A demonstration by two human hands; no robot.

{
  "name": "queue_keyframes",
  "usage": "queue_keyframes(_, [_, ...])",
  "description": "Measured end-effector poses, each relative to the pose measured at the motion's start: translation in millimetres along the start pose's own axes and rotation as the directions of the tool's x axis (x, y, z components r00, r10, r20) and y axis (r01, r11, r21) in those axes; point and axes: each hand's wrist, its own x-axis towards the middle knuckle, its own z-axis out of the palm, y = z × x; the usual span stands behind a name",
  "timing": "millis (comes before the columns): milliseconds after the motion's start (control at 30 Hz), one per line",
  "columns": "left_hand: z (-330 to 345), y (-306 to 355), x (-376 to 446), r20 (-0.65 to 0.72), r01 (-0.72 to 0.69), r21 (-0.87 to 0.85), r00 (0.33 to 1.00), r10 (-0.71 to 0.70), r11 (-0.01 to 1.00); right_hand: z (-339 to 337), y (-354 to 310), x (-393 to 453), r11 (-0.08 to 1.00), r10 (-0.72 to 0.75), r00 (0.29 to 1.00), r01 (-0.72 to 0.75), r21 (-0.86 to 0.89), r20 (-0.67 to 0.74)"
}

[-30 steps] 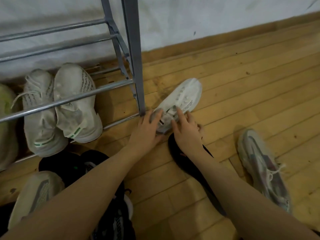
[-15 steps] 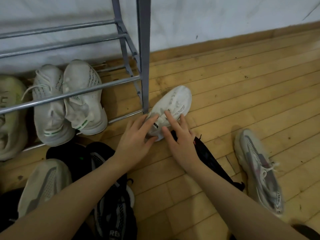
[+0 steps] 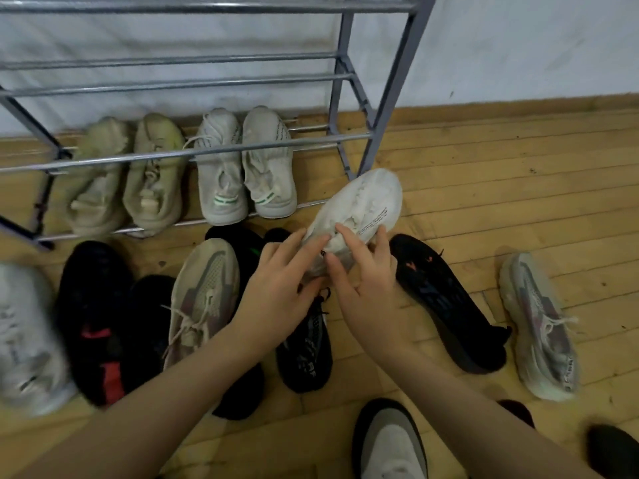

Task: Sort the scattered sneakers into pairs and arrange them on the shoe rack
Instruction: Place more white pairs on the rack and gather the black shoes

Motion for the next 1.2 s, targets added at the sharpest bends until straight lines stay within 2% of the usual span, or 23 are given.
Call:
queue_keyframes(100, [-13.1,-5.5,-32.9,-0.037,0.047,0.023,0.998,-0.046,0.999,13.8,-8.3,-17.5,0.994,-0.066,0.996,0.060,0.094,0.063])
queue_keyframes(267, [-31.7,-23.8,-81.5,-0.090,0.197,0.064,0.977,-0.191,0.978,45.2,-29.5,-36.1,0.991,-0.120,0.968,0.103,0.085,0.219])
queue_keyframes(367, [-37.7,-31.2,-95.6,-0.094,0.272,0.056,0.959,-0.267,0.961,57.2,-38.8,-42.2,0.988,-0.147,0.955,0.129,0.087,0.256])
queue_keyframes(567, [-50.2,-31.1,-115.8,-0.250,0.291,0.063,0.931,-0.267,0.955,66.4,-56.8,-44.5,0.967,-0.242,0.921,0.202,0.156,0.305])
queue_keyframes(700, [-57.0,-37.1,-126.3,-0.305,0.360,0.122,0.901,-0.310,0.925,83.8,-62.4,-43.3,0.952,-0.289,0.870,0.216,0.219,0.400])
queue_keyframes(767, [-54.7,-45.9,-129.0,-0.270,0.390,0.183,0.903,-0.336,0.902,91.7,-58.4,-41.7,0.959,-0.281,0.827,0.230,0.164,0.486])
queue_keyframes(833, [-47.0,-56.5,-135.8,-0.203,0.399,0.280,0.914,-0.352,0.873,97.7,-50.0,-42.2,0.953,-0.257,0.774,0.302,0.019,0.578])
queue_keyframes(933, [-41.7,-70.2,-147.1,-0.134,0.419,0.284,0.908,-0.397,0.862,100.9,-44.9,-46.4,0.925,-0.237,0.718,0.373,-0.074,0.654])
queue_keyframes(1000, [-44.4,-76.1,-150.5,-0.131,0.416,0.257,0.909,-0.395,0.872,100.2,-48.4,-47.9,0.918,-0.238,0.723,0.386,-0.093,0.649])
queue_keyframes(1200, [-62.2,-77.9,-155.8,-0.159,0.384,0.204,0.921,-0.357,0.900,96.5,-76.5,-50.8,0.904,-0.212,0.834,0.366,-0.222,0.510])
